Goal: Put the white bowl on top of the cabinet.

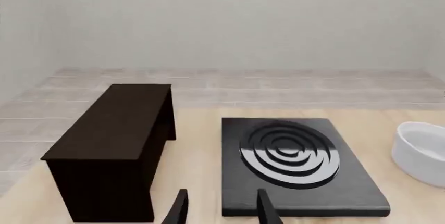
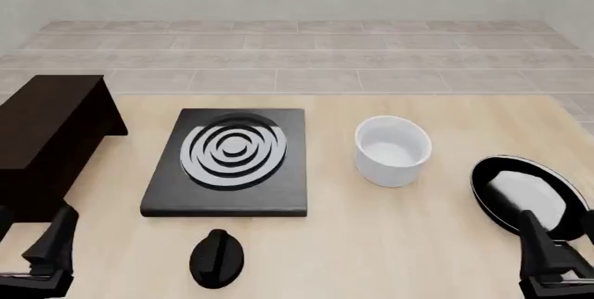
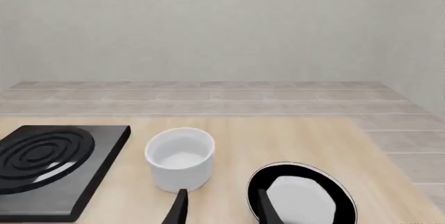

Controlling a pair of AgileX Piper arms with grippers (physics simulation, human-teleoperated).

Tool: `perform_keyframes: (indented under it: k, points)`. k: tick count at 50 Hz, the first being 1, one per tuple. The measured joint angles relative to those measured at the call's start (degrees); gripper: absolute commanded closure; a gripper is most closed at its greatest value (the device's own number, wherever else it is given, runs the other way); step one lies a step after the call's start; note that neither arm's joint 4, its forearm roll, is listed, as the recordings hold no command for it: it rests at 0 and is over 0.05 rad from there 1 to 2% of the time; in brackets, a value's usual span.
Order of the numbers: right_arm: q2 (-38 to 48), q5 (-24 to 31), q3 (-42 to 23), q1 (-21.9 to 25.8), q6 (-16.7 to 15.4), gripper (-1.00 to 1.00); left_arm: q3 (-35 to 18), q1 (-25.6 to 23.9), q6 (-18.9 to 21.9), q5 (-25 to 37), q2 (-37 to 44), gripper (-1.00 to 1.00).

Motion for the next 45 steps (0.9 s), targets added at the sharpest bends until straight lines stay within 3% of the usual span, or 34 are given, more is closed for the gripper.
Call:
perform_keyframes:
  k: [15, 36, 45]
  points:
    - [0.0, -0.1, -0.2, -0.1, -0.3, -1.0, 1.7, -2.3, -0.4, -1.4, -2.3, -1.0]
    - [0.0, -0.1, -0.3, -0.1, -0.4, -1.0, -4.1, -6.0, -2.5, 1.8, -2.9, -1.0]
    - [0.1, -0.2, -0.2, -0.1, -0.4, -1.0, -4.3, -10.4, -2.2, -3.3, 2.3, -1.0]
